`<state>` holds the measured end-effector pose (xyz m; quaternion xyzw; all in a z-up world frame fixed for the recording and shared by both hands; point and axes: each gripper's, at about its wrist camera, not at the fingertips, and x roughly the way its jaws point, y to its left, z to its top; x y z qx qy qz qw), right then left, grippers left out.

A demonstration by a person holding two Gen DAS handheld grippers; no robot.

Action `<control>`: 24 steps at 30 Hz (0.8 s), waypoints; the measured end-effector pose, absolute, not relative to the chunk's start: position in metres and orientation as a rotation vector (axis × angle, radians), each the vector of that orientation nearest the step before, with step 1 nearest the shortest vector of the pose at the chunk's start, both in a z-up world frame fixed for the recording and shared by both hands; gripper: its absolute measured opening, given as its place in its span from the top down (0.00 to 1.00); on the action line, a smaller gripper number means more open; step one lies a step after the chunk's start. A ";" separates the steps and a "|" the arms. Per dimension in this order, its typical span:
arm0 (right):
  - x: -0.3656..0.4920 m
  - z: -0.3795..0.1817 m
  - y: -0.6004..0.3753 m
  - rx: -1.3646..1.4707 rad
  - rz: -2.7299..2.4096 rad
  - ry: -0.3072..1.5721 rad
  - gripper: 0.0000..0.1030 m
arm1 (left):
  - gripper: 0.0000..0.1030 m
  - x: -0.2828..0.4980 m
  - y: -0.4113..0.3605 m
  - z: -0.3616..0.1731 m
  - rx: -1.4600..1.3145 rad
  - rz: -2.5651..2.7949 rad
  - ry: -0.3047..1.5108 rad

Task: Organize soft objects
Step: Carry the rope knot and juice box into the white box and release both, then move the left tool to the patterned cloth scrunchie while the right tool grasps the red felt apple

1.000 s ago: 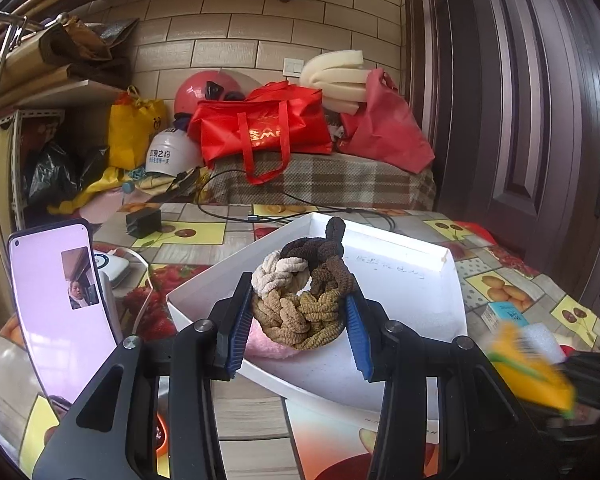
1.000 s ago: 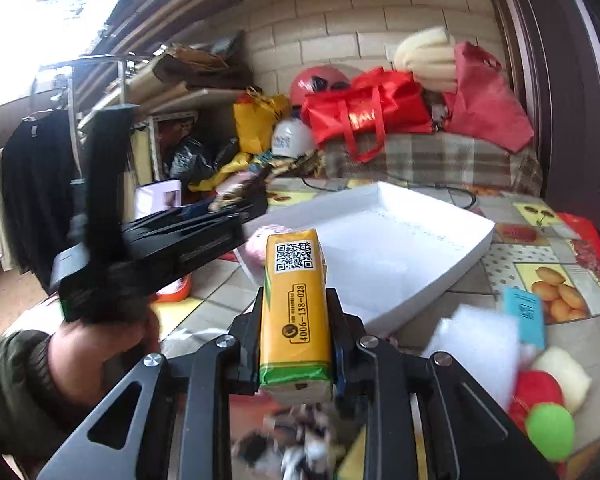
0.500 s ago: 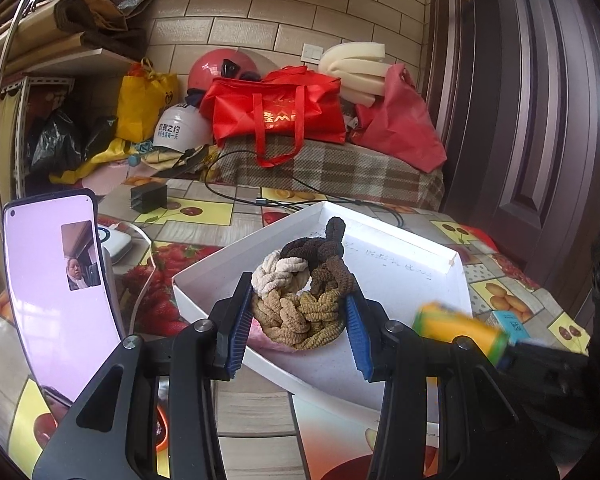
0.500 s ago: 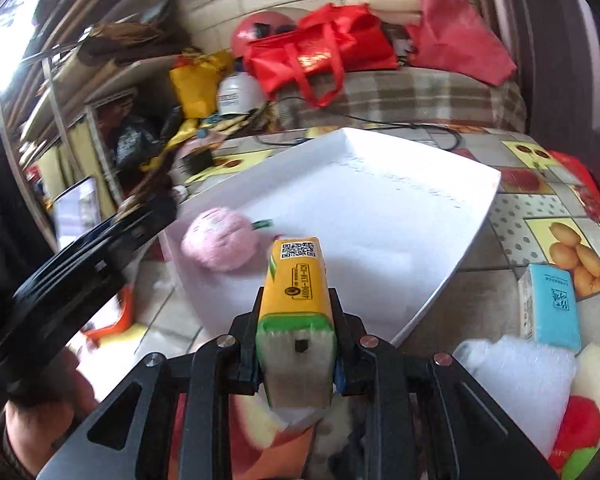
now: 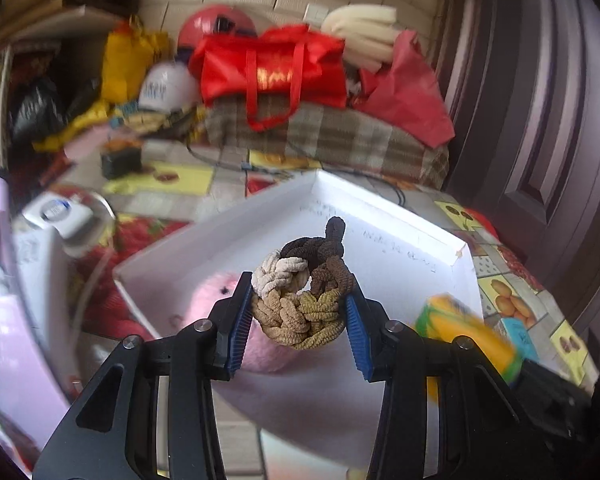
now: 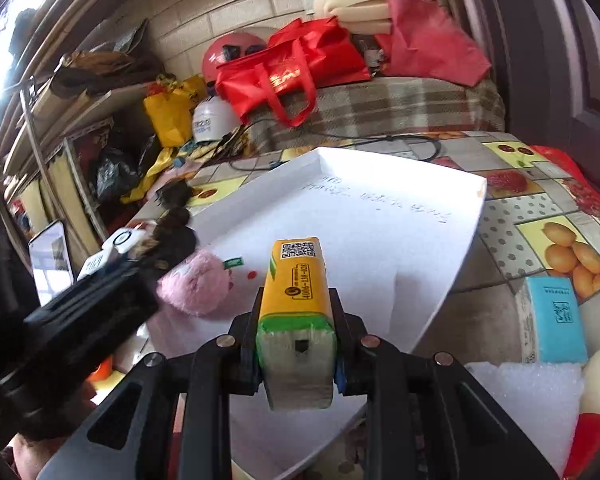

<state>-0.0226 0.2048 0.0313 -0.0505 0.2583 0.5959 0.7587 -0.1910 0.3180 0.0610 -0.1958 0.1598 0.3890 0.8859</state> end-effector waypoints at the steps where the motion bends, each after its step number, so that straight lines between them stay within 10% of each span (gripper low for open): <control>1: -0.021 0.031 0.204 -0.102 1.296 0.565 0.52 | 0.56 -0.190 0.323 0.060 -0.430 0.814 0.337; 2: -0.021 0.032 0.203 -0.100 1.283 0.561 0.29 | 0.45 -0.195 0.327 0.059 -0.463 0.817 0.315; 5: -0.025 0.033 0.200 -0.095 1.294 0.533 0.18 | 0.02 -0.204 0.330 0.059 -0.496 0.824 0.276; 24: -0.079 0.048 0.154 -0.159 1.276 0.177 0.14 | 0.00 -0.218 0.314 0.067 -0.441 0.871 0.186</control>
